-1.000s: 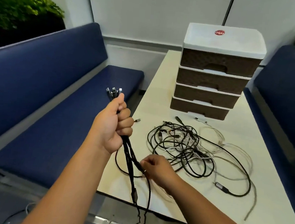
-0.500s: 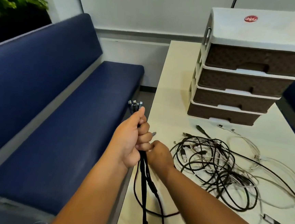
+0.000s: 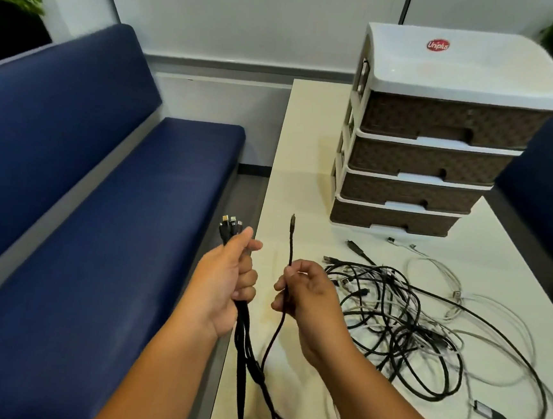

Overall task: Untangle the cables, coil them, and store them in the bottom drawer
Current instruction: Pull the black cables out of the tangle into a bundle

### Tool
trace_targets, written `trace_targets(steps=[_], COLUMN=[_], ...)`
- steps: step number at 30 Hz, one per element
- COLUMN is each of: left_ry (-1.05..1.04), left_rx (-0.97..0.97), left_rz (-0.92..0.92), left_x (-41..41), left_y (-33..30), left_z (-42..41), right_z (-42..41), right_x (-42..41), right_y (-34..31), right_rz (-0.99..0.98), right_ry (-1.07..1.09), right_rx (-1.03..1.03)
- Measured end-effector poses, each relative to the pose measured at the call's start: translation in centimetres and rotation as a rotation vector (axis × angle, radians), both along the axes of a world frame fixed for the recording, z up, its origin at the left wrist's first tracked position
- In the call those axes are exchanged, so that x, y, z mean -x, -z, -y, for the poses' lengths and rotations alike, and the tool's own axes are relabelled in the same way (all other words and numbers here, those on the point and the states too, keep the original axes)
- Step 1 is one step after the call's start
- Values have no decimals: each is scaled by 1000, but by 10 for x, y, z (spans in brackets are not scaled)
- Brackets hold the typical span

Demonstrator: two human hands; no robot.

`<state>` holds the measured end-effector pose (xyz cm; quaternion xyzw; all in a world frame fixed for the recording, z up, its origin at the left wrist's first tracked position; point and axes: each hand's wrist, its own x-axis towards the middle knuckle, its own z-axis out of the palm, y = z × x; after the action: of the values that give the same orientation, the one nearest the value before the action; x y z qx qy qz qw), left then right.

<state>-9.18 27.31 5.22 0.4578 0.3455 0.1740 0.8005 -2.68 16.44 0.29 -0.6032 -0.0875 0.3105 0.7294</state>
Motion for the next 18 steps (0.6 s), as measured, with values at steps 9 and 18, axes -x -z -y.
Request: trace_targets(steps=[9,18], left_ry=[169,62], left_rx=[-215,-160], left_rz=[71,191], left_x=[-31,-48], left_y=[-30,-57], left_z=[64,118], right_z=[60,147], right_x=[13,22], right_y=[-57,-41], right_rz=[197,176], right_ry=[59,-220], right_rx=[-54,-58])
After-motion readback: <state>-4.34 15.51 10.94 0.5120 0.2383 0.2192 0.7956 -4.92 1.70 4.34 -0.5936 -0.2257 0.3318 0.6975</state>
